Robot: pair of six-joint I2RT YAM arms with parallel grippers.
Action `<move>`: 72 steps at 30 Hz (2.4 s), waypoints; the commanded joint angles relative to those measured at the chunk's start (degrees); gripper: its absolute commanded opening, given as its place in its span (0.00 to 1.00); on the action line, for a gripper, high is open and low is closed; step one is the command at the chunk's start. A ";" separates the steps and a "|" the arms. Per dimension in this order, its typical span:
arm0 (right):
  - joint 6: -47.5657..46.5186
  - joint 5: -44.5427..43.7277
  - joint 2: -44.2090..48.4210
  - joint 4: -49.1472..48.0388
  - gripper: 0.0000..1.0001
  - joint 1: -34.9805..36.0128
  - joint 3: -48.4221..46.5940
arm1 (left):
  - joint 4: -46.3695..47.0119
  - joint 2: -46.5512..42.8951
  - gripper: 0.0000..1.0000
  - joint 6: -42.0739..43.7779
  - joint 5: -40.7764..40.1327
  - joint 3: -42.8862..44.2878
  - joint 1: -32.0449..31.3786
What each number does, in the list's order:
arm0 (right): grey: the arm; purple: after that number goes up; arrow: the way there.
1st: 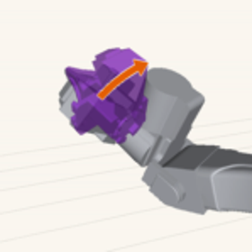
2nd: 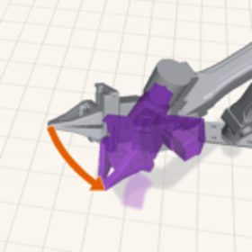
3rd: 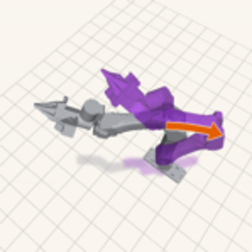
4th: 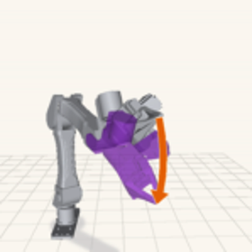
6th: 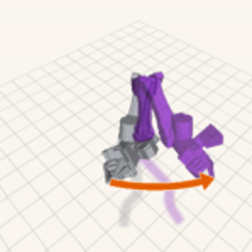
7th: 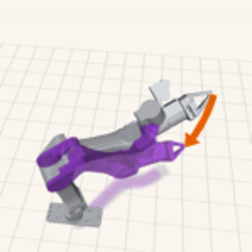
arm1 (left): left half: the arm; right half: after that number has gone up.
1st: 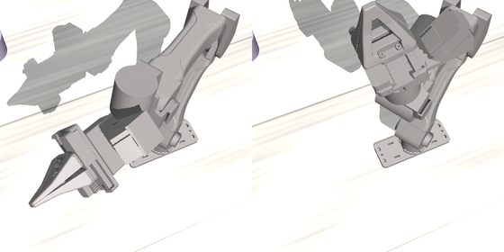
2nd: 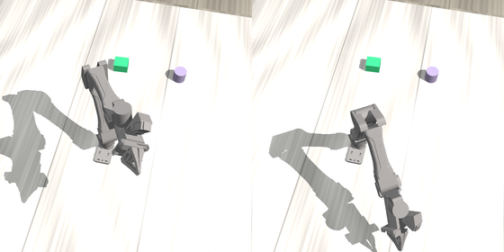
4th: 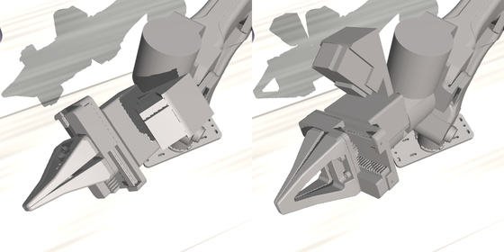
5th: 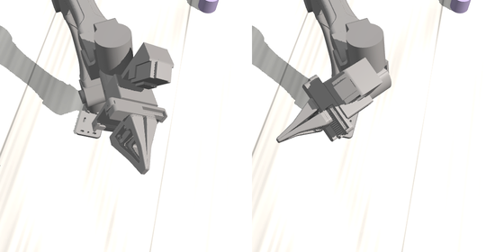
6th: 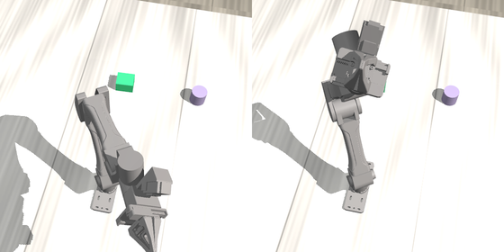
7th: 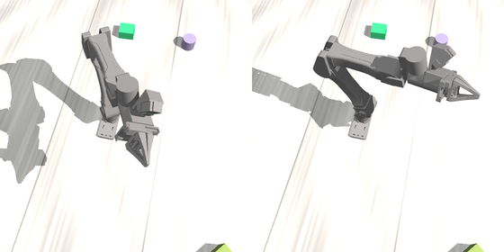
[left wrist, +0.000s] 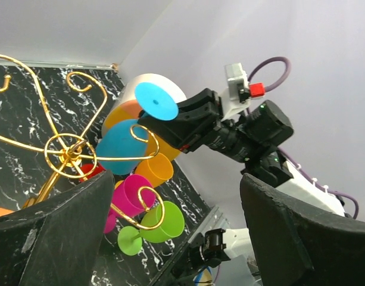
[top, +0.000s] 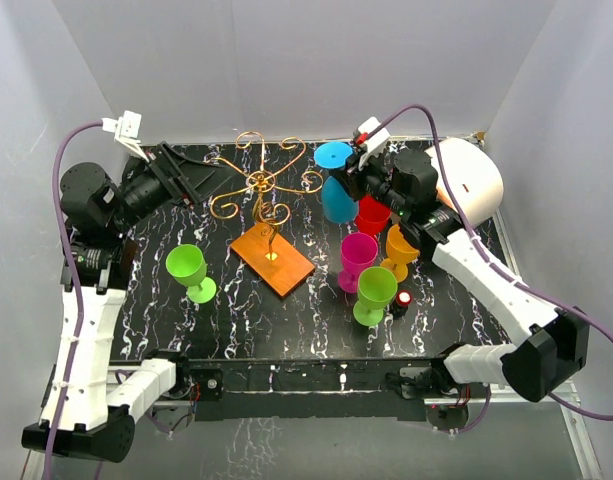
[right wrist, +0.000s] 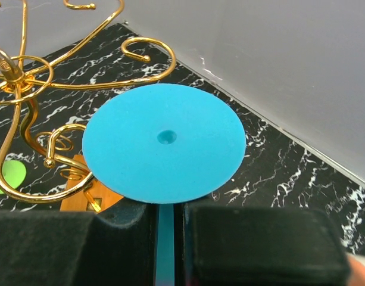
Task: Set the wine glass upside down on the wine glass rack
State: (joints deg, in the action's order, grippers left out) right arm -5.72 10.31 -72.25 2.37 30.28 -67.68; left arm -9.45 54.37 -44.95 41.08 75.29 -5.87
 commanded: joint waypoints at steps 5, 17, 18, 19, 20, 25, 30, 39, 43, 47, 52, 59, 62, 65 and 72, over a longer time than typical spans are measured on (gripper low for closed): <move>-1.60 12.75 -1.42 -9.48 0.00 -1.45 1.08 | 5.86 2.17 0.81 -6.04 4.32 -0.76 -0.33; -0.81 19.45 -3.80 -11.77 0.00 -1.88 0.73 | 8.25 4.07 0.78 -8.68 5.38 -1.55 -0.38; -0.81 19.62 -3.92 -11.96 0.00 -1.97 0.71 | 8.53 4.12 0.78 -9.02 5.33 -1.73 -0.45; -0.79 19.74 -4.07 -12.08 0.00 -1.98 0.66 | 9.07 4.26 0.78 -9.55 5.36 -1.92 -0.50; -0.71 19.83 -4.17 -12.23 0.00 -2.10 0.65 | 9.74 4.40 0.78 -10.41 5.34 -2.24 -0.66; 0.05 19.21 -4.45 -14.42 0.00 -2.33 0.79 | 11.89 6.83 0.74 -12.90 3.50 -2.43 -5.02; 1.34 17.18 -3.99 -18.12 0.00 -2.45 1.68 | 7.74 12.95 0.67 -8.80 -4.06 2.96 -15.83; 3.14 16.23 -2.04 -22.33 0.00 -2.51 4.12 | 4.34 18.51 0.60 -13.16 -14.13 6.94 -18.35; 3.16 16.55 -1.79 -22.37 0.00 -2.51 4.56 | 5.85 20.39 0.52 -16.08 -12.96 6.67 -18.64; 3.88 17.60 -1.30 -23.77 0.00 -2.55 5.20 | 4.30 21.22 0.50 -16.78 -14.83 7.35 -18.78; 4.52 18.75 -1.22 -24.78 0.00 -2.54 5.45 | 5.75 23.40 0.50 -19.85 -13.43 6.89 -18.83; 3.54 21.58 -1.14 -23.33 0.00 -2.57 5.01 | 11.60 26.17 0.45 -23.90 -9.11 6.74 -18.92; 3.14 21.95 -1.15 -22.69 0.00 -2.59 4.68 | 12.64 26.69 0.44 -25.01 -8.11 6.51 -18.92; 2.61 21.94 -1.35 -22.11 0.00 -2.62 4.37 | 13.89 26.85 0.38 -26.24 -7.52 5.73 -19.05; 1.89 22.65 -1.61 -20.72 0.00 -2.59 3.60 | 16.60 27.64 0.20 -28.71 -5.83 4.69 -19.44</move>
State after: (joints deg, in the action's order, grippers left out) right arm -2.98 30.61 -75.35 -17.41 27.59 -62.04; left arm 3.46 82.26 -71.07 31.62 80.51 -24.71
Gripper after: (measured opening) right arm 0.069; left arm 0.211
